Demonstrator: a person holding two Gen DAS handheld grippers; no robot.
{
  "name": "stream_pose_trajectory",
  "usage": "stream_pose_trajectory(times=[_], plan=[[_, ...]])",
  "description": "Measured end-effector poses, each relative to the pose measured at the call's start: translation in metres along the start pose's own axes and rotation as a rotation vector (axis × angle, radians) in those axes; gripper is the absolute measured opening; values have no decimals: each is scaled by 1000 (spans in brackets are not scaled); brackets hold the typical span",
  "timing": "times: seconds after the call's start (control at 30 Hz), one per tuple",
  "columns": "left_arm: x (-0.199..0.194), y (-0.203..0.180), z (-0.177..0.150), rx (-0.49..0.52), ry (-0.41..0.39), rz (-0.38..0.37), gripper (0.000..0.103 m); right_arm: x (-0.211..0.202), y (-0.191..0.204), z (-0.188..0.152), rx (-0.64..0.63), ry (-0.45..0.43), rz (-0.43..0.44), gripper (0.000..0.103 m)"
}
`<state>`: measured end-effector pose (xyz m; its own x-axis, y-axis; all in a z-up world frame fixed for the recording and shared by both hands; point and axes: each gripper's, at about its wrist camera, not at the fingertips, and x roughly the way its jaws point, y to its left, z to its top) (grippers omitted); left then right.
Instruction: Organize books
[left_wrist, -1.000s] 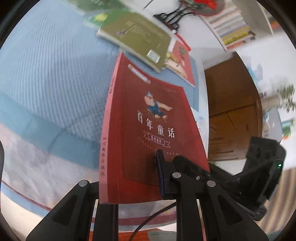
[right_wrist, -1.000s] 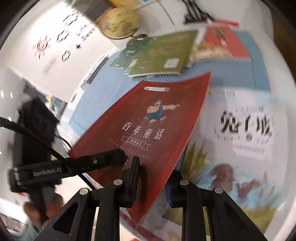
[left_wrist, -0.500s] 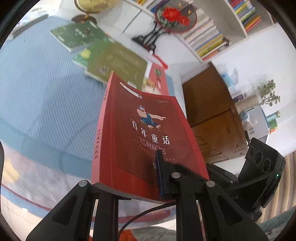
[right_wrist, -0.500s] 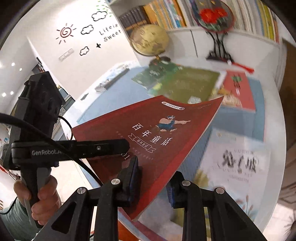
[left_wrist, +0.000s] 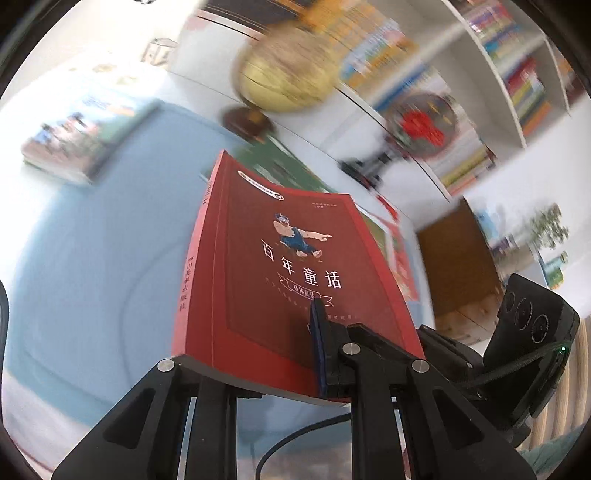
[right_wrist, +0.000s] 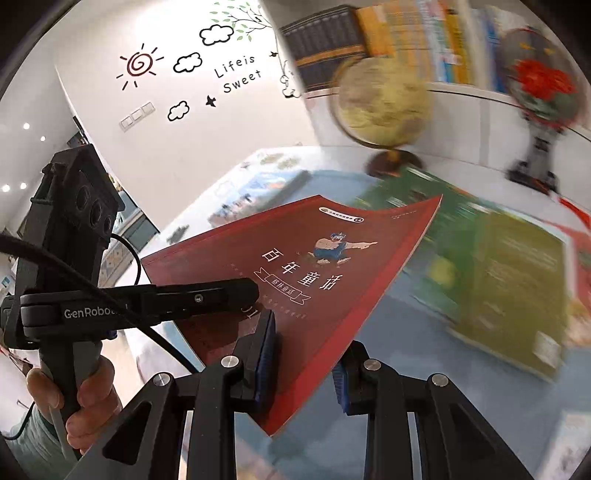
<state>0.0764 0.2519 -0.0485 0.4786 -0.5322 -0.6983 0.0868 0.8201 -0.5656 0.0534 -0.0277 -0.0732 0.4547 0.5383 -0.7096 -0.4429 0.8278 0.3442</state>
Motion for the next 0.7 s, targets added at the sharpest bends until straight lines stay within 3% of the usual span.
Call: stream_pose_trajectory(times=[0.13, 0.33, 0.5, 0.7], plan=[[-15, 66, 54, -24, -10, 20, 14, 72, 46, 48, -6, -10, 7, 27], [-21, 142, 114, -69, -45, 42, 14, 159, 84, 105, 8, -2, 20, 27], [2, 194, 150, -104, -26, 81, 15, 226, 90, 137, 24, 57, 28, 27], [22, 235, 177, -158, -10, 39, 16, 279, 90, 162, 18, 96, -1, 27]])
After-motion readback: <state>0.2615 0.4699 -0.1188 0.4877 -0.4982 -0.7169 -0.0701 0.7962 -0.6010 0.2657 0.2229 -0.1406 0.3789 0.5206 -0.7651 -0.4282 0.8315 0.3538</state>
